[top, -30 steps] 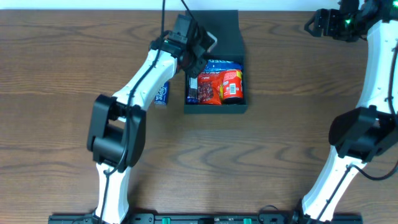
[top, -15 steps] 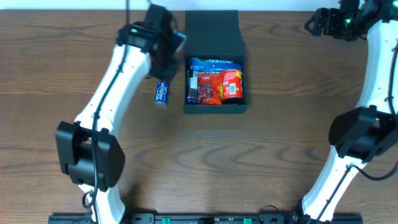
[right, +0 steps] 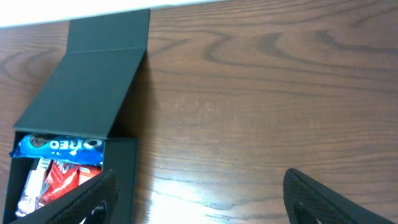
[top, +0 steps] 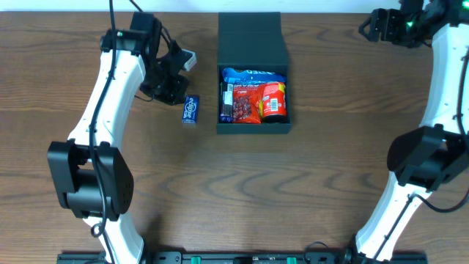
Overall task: Pack container
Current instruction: 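Withdraw the left gripper and move it to the Eclipse tin, then grasp the dark blue Eclipse tin with the left gripper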
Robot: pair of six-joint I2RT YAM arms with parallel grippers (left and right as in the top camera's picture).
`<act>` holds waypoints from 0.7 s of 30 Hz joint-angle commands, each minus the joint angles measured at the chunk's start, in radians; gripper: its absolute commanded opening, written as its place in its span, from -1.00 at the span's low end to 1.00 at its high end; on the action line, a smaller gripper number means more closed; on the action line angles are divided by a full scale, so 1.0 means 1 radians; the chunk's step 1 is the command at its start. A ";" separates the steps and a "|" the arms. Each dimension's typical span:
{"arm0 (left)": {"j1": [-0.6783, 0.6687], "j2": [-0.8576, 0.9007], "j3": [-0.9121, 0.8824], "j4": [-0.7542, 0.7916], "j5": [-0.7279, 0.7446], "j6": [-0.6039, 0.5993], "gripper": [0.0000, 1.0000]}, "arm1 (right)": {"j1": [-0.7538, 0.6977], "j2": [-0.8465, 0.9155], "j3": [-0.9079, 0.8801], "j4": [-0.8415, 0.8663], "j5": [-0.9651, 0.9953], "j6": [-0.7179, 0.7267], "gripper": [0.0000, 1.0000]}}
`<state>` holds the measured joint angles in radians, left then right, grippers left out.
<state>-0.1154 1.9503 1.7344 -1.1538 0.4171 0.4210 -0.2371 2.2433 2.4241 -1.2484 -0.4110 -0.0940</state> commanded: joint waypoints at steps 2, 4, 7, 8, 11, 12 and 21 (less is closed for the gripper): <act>0.012 0.006 -0.158 0.142 0.035 -0.023 -0.85 | 0.021 -0.006 0.007 -0.002 -0.008 0.011 0.69; 0.010 0.006 -0.235 0.264 0.035 -0.082 -0.33 | 0.023 -0.006 0.007 -0.002 -0.008 0.011 0.71; 0.010 0.006 -0.304 0.390 0.035 -0.151 0.05 | 0.023 -0.006 0.007 -0.001 -0.008 0.011 0.71; 0.010 0.006 -0.324 0.425 0.035 -0.156 0.15 | 0.023 -0.006 0.007 -0.001 -0.008 0.011 0.71; 0.010 0.008 -0.371 0.496 0.035 -0.156 0.53 | 0.023 -0.006 0.007 -0.001 -0.008 0.011 0.72; 0.010 0.008 -0.385 0.514 0.035 -0.156 0.57 | 0.023 -0.006 0.007 -0.001 -0.008 0.011 0.72; -0.010 0.008 -0.456 0.656 -0.010 -0.163 0.86 | 0.023 -0.006 0.007 -0.001 -0.008 0.011 0.72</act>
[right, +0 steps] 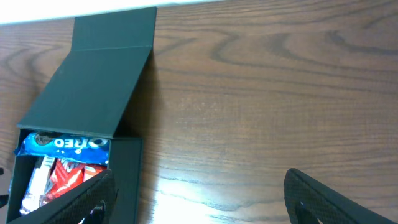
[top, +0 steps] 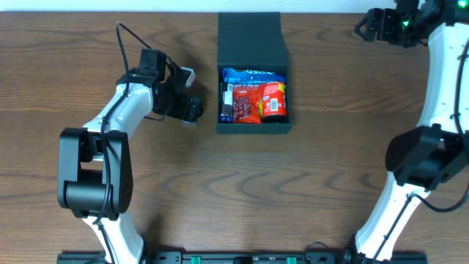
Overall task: Pack container
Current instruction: 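Grasp the dark blue Eclipse tin with the left gripper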
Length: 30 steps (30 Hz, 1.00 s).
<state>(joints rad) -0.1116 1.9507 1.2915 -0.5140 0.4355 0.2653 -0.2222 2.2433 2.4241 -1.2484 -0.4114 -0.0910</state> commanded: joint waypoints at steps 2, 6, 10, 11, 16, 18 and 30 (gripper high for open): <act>-0.031 0.008 -0.014 0.033 -0.095 -0.027 0.89 | 0.008 -0.006 0.007 -0.001 -0.008 0.008 0.72; -0.073 0.010 -0.015 0.068 -0.190 -0.041 0.92 | 0.008 -0.006 0.007 -0.001 -0.008 0.008 0.72; -0.100 0.040 -0.015 0.077 -0.263 -0.092 0.98 | 0.008 -0.006 0.007 -0.003 -0.008 0.008 0.73; -0.101 0.053 -0.015 0.074 -0.264 -0.107 1.00 | 0.008 -0.006 0.007 -0.004 -0.008 0.008 0.72; -0.097 0.084 -0.015 0.073 -0.263 -0.158 0.84 | 0.008 -0.006 0.007 -0.013 -0.007 0.008 0.72; -0.097 0.086 -0.015 0.074 -0.263 -0.158 0.75 | 0.008 -0.006 0.007 -0.013 -0.007 0.008 0.72; -0.097 0.086 -0.015 0.068 -0.263 -0.170 -0.30 | 0.008 -0.006 0.007 -0.012 -0.007 0.008 0.73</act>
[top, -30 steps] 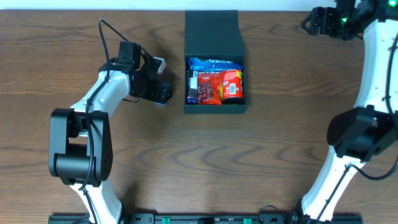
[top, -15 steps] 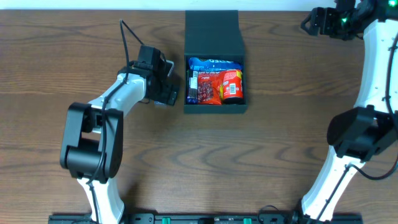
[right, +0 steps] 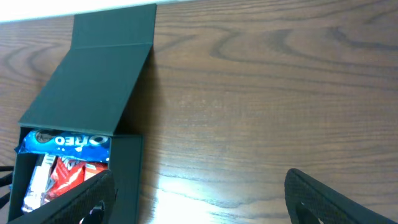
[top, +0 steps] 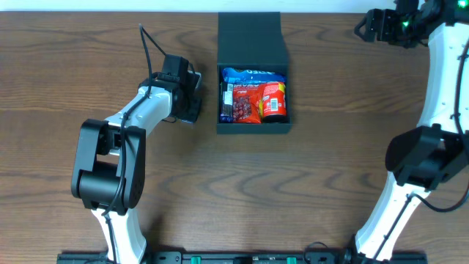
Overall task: Pack container
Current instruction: 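Grasp the dark blue Eclipse tin with the left gripper, then carry the Eclipse tin into the box and release it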
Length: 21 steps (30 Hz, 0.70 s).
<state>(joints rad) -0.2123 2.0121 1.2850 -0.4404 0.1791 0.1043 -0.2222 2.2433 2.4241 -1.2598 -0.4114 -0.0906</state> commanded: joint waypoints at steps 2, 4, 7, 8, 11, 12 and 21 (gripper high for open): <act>0.003 0.024 -0.008 -0.008 -0.006 -0.009 -0.36 | 0.008 -0.006 0.007 -0.001 -0.007 0.008 0.73; 0.003 0.024 -0.007 -0.008 -0.006 -0.008 -0.39 | 0.008 -0.006 0.007 -0.001 -0.007 0.007 0.74; 0.003 0.020 0.005 -0.014 -0.007 -0.013 -0.46 | 0.008 -0.006 0.007 0.000 -0.007 0.007 0.74; 0.003 0.018 0.018 -0.027 -0.007 -0.016 -0.51 | 0.008 -0.006 0.007 0.000 -0.007 0.007 0.73; 0.003 0.018 0.092 -0.096 -0.007 -0.016 -0.67 | 0.008 -0.006 0.007 0.000 -0.007 0.007 0.74; 0.003 0.018 0.127 -0.127 -0.006 -0.016 -0.71 | 0.008 -0.006 0.007 0.002 -0.007 0.007 0.73; -0.024 0.018 0.483 -0.321 0.072 0.035 -0.88 | 0.007 -0.006 0.007 0.011 0.004 0.008 0.73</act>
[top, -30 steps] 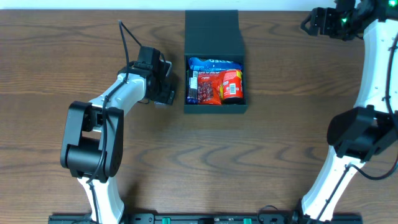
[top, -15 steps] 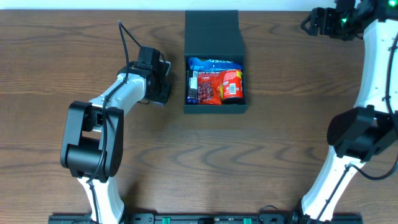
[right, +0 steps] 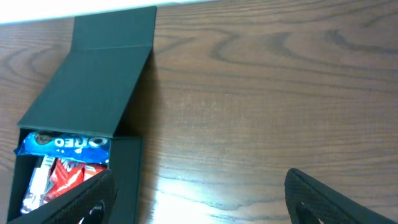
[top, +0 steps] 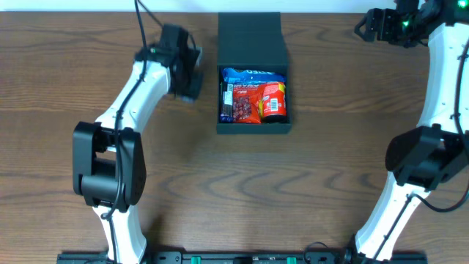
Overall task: Pack container
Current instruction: 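Carry the Eclipse tin into the box and release it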
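The dark green box (top: 253, 127) stands open at the table's middle back, lid (top: 249, 37) folded back. Inside lie a blue Oreo pack (top: 253, 75), a red pouch (top: 245, 104) and a red can (top: 273, 99). My left gripper (top: 187, 77) hangs just left of the box, its fingers hidden under the wrist. The blue snack packet shows nowhere on the table and is hidden beneath that gripper. My right gripper (right: 202, 194) is open and empty, raised at the far right corner, looking down on the box (right: 127, 180) and Oreo pack (right: 62, 144).
Brown wooden table (top: 293, 183) all round the box. The table's back edge (right: 249, 3) runs just behind the lid. Both arms' bases stand at the front edge.
My left gripper was low over the blue packet at the box's left; now it is further back and higher, and the packet no longer lies on the table. The right arm has not moved.
The blue packet lay on the table left of the box with my left gripper just behind it. The gripper then stood against the packet, then covered it. Now the gripper is raised beside the box and the packet's spot is bare. My right gripper stayed open, high at the back right.
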Robot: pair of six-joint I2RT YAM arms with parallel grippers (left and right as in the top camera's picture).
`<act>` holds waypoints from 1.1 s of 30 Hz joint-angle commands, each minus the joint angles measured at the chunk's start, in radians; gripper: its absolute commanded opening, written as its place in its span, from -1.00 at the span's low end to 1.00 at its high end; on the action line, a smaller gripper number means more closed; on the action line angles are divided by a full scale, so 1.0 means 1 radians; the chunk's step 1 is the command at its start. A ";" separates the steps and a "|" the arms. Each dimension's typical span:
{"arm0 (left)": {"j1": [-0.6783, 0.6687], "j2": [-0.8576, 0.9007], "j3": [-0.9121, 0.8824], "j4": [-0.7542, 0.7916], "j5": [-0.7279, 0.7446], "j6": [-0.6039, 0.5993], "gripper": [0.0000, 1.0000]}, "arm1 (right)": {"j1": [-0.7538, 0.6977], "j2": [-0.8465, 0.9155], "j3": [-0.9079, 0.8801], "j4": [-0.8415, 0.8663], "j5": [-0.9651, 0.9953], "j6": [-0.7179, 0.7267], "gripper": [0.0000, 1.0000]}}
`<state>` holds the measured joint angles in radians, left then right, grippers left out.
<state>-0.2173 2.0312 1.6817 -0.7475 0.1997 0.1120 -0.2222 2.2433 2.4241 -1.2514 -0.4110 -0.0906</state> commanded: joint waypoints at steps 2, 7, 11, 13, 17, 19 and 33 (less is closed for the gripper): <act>-0.036 -0.001 0.128 -0.013 0.060 -0.011 -0.88 | 0.007 -0.006 0.007 0.002 0.016 0.008 0.73; -0.108 0.002 0.143 -0.002 0.060 -0.216 -0.88 | 0.007 -0.006 0.007 0.002 0.019 0.008 0.73; -0.174 0.004 0.137 -0.003 0.053 -0.267 -0.88 | 0.007 -0.006 0.007 0.014 0.019 0.008 0.72; -0.211 0.010 0.136 0.000 0.051 -0.270 -0.88 | 0.007 -0.006 0.007 0.023 0.019 0.008 0.73; -0.275 0.039 0.133 0.014 0.052 -0.301 -0.88 | 0.006 -0.006 0.007 0.036 0.020 0.008 0.74; -0.299 0.060 0.133 0.017 0.052 -0.348 -0.88 | 0.006 -0.006 0.007 0.039 0.027 0.008 0.75; -0.398 0.123 0.133 0.018 0.036 -0.434 -0.86 | 0.003 -0.006 0.007 0.071 0.049 0.007 0.91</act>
<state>-0.6090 2.1605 1.8133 -0.7300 0.2474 -0.3107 -0.2222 2.2433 2.4241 -1.1843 -0.3656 -0.0875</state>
